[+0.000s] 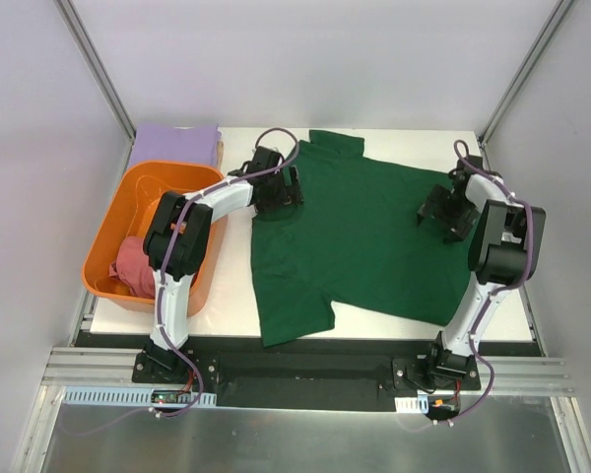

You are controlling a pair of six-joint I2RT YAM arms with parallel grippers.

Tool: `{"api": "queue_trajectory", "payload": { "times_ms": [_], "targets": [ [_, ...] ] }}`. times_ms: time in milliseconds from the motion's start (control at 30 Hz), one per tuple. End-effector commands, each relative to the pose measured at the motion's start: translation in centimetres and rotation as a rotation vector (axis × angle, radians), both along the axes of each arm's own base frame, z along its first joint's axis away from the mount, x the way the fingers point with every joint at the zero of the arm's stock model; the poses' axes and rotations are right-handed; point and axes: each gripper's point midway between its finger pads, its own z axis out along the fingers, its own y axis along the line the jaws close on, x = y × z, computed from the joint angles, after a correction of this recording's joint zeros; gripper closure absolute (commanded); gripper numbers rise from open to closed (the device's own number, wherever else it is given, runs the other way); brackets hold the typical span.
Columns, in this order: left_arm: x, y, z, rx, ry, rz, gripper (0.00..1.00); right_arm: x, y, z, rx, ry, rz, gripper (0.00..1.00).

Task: Fold and stack the t-shirts
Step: Flatten out the tshirt

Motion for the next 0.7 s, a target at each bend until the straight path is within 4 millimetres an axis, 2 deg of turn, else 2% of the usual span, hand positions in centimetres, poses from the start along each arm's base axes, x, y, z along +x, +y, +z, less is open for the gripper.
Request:
{"api": "queue_trajectory", "payload": {
  "times_ms": [0, 200, 300, 367, 400, 467, 567, 600, 633, 667],
  "targets": [
    [1.8, 1.1, -0.4, 0.013, 0.018, 0.065, 0.01, 3.6, 0.4, -0.5, 0.003, -0.001, 0.015, 0.04],
    [4.1, 2.0, -0.1, 0.045, 0.007, 0.126, 0.01, 7.3, -0.1, 0.5, -0.045, -0.025, 0.021, 0.04],
    [4.8, 1.5, 1.3, 0.036, -0.020, 0.105, 0.01, 8.6, -0.6, 2.9, -0.105, -0.065, 0.058, 0.04],
    [4.9, 0.8, 3.0, 0.007, -0.046, 0.073, 0.01, 8.8, -0.7, 5.7, -0.146, -0.112, 0.074, 0.04],
    [4.9, 0.2, 4.6, -0.010, -0.073, 0.052, 0.01, 8.6, -0.8, 6.9, -0.158, -0.132, 0.076, 0.04],
    [4.0, -0.8, 6.8, -0.014, -0.117, 0.007, 0.01, 7.6, -0.9, 9.6, -0.183, -0.183, 0.069, 0.04],
    [1.0, -2.2, 9.6, 0.013, -0.177, -0.052, 0.01, 3.9, -1.8, 12.5, -0.254, -0.248, 0.027, 0.04],
    [-0.5, -2.3, 10.5, 0.020, -0.192, -0.065, 0.01, 1.1, -2.4, 11.9, -0.297, -0.223, 0.001, 0.04],
    [-2.1, -2.5, 11.1, 0.024, -0.203, -0.083, 0.01, -1.3, -2.9, 12.7, -0.338, -0.249, -0.034, 0.04],
    [-3.5, -2.0, 11.5, 0.053, -0.222, -0.075, 0.01, -3.3, -3.7, 12.6, -0.383, -0.248, -0.078, 0.04]
  ]
}}
